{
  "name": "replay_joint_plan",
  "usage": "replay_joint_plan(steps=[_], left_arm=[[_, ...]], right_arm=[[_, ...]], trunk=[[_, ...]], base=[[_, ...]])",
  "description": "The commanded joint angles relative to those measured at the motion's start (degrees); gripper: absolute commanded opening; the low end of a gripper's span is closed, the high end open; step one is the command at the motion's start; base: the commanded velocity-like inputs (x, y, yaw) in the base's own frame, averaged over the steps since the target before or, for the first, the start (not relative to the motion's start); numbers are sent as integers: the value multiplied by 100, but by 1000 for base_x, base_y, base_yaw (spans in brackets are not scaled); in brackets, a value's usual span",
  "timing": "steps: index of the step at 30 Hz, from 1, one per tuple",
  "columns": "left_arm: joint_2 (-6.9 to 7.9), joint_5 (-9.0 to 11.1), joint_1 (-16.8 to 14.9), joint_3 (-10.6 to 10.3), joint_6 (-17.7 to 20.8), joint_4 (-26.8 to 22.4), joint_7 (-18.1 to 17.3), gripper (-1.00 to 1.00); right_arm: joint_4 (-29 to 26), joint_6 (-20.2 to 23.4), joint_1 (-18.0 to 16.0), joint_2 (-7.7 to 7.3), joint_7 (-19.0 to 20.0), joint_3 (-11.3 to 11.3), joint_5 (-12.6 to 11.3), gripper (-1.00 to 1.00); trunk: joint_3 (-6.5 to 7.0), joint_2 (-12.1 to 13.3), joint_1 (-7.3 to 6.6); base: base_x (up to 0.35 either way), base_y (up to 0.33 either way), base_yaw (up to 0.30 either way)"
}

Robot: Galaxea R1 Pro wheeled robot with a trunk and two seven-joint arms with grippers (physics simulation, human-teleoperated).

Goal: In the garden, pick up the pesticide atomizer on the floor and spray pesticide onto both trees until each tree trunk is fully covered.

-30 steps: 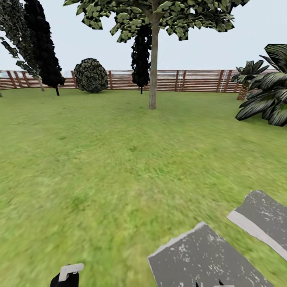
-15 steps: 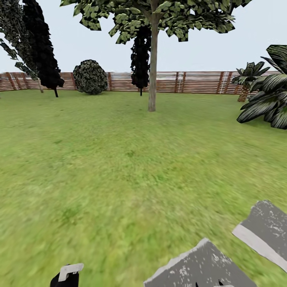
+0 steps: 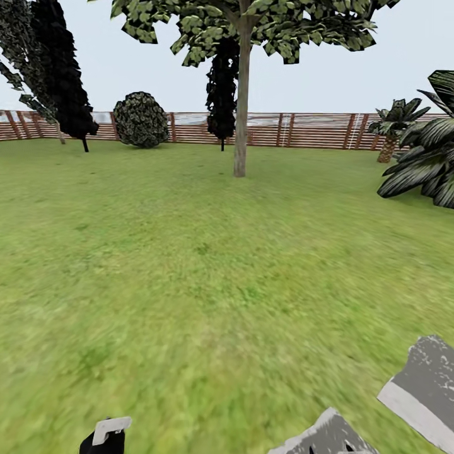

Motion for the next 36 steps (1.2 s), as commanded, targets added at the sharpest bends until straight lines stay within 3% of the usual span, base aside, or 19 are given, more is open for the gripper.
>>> replay_joint_plan(steps=[1,36], left_arm=[[-2,1,-3,7,-19,4,8,-100],[-8,16,-3,7,-20,4,8,-100]], right_arm=[[3,-17,-3,2,-1,-20,48,100],[-6,-25,-3,5,-9,-29,40,100]], trunk=[[-5,-2,2],[-5,-2,2]], base=[[337,-72,0],[337,-4,23]])
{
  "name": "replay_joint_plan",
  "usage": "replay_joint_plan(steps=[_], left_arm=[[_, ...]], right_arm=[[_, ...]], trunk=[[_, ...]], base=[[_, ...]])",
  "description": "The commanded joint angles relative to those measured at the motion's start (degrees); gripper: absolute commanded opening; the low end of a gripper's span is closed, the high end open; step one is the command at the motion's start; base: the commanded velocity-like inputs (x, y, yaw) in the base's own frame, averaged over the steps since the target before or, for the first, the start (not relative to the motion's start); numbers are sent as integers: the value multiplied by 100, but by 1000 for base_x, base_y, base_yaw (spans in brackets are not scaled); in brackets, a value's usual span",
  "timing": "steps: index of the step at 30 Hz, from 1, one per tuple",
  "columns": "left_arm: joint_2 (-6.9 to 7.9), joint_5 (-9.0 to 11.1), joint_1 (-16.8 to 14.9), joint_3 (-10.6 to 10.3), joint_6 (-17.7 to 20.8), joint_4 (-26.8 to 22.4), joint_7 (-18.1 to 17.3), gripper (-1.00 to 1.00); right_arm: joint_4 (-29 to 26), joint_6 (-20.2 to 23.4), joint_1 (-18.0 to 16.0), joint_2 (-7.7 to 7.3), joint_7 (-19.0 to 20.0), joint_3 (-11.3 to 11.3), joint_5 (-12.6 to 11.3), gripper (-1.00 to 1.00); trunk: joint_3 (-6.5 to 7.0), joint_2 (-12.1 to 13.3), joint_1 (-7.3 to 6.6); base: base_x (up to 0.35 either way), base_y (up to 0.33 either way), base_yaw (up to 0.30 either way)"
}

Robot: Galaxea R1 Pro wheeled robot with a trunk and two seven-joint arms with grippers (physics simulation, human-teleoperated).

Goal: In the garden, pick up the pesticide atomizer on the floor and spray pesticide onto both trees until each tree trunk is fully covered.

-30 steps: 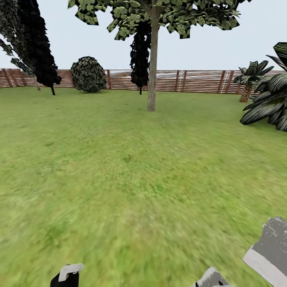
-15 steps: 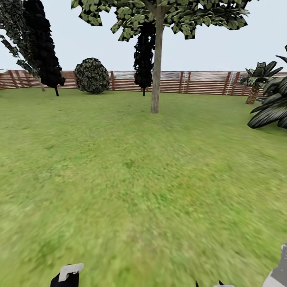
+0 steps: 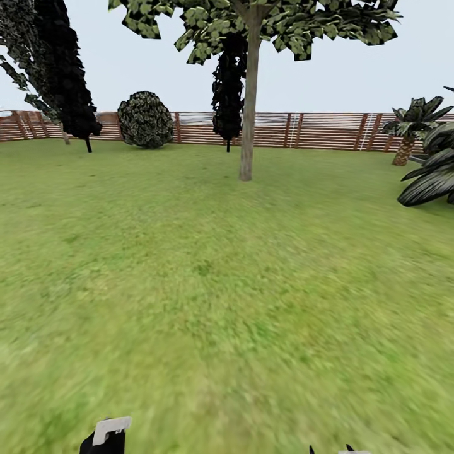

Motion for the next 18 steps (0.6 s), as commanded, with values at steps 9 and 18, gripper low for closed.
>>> replay_joint_plan(steps=[9,18], left_arm=[[0,0,-4,7,-19,4,8,-100],[-1,-14,-4,2,-19,4,8,-100]], right_arm=[[3,-16,-3,1,-2,-20,48,100],[-15,-16,-3,-4,-9,-44,40,100]], trunk=[[-5,-2,2],[-5,-2,2]], base=[[337,0,0],[337,0,0]])
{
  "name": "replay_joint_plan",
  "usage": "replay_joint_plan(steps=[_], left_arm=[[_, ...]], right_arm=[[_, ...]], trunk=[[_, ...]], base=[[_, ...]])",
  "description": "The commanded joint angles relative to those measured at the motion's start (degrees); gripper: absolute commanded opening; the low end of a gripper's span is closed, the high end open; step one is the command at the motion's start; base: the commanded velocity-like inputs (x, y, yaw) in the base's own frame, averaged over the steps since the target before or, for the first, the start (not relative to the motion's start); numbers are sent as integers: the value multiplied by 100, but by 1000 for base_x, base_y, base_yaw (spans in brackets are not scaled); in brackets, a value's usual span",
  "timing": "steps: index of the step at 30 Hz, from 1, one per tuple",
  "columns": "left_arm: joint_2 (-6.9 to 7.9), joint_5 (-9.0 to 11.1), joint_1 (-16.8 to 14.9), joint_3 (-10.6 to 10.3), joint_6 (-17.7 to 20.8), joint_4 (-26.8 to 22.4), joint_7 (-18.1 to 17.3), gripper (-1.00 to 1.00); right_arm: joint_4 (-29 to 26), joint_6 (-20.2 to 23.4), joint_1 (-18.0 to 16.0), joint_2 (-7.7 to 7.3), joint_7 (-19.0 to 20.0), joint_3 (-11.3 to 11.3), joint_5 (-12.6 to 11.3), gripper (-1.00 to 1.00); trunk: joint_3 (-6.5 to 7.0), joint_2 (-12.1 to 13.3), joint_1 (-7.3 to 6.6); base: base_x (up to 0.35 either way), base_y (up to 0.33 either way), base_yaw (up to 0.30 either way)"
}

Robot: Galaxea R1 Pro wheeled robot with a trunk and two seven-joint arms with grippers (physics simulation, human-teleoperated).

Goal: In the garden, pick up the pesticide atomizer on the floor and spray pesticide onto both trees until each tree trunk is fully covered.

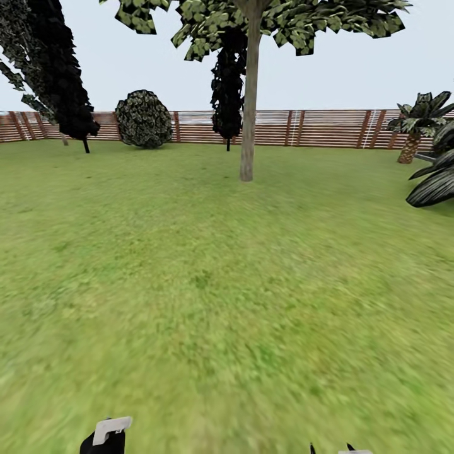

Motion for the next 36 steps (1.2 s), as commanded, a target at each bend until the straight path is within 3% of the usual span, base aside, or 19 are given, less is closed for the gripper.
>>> replay_joint_plan(steps=[1,36], left_arm=[[-1,-3,-3,5,-19,4,8,-100],[17,-4,-3,2,-19,4,8,-100]], right_arm=[[-5,-16,-3,2,-3,-20,45,100],[30,-16,-3,2,5,22,55,100]], trunk=[[-5,-2,2],[-5,-2,2]], base=[[337,0,0],[337,0,0]])
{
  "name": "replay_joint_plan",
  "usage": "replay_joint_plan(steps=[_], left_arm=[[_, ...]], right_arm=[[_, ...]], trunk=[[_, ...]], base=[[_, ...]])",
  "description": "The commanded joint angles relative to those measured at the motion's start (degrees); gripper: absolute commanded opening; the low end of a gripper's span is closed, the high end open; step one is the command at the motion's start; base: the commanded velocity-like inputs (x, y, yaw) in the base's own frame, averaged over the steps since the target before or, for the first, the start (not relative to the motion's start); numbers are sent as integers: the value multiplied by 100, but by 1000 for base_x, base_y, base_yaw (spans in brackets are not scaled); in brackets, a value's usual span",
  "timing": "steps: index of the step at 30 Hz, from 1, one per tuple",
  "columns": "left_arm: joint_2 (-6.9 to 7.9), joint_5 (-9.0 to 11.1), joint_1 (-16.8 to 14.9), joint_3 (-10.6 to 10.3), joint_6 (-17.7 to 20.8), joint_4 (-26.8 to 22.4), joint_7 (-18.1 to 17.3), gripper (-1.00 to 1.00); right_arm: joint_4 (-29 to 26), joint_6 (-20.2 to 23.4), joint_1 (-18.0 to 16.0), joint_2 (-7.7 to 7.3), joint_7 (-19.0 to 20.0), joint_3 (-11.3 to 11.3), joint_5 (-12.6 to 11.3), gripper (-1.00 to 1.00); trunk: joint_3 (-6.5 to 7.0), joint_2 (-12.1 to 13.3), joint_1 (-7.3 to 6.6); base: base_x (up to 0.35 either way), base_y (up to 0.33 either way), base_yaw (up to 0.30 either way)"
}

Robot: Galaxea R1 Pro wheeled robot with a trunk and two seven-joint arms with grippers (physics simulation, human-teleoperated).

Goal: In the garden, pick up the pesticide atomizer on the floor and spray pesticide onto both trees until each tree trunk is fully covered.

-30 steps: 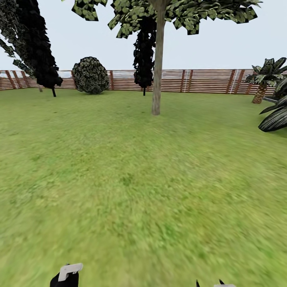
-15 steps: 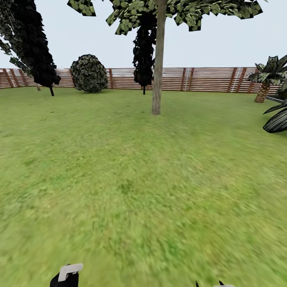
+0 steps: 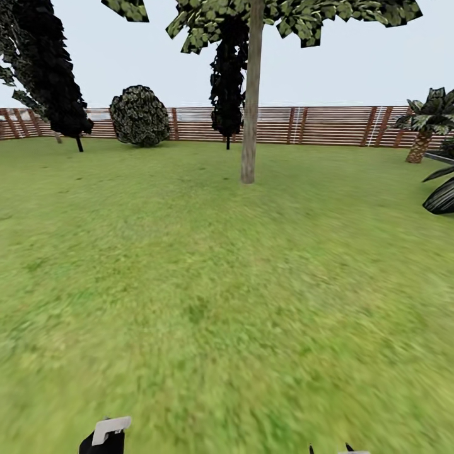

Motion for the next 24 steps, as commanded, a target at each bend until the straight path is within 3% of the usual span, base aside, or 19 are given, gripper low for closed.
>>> replay_joint_plan(steps=[1,24], left_arm=[[-1,-2,-4,7,-19,4,8,-100],[-1,4,-1,7,-19,4,8,-100]], right_arm=[[3,-16,-3,3,-2,-20,48,100],[3,-16,-3,3,-2,-20,48,100]], trunk=[[-5,-2,2],[-5,-2,2]], base=[[337,0,0],[337,0,0]])
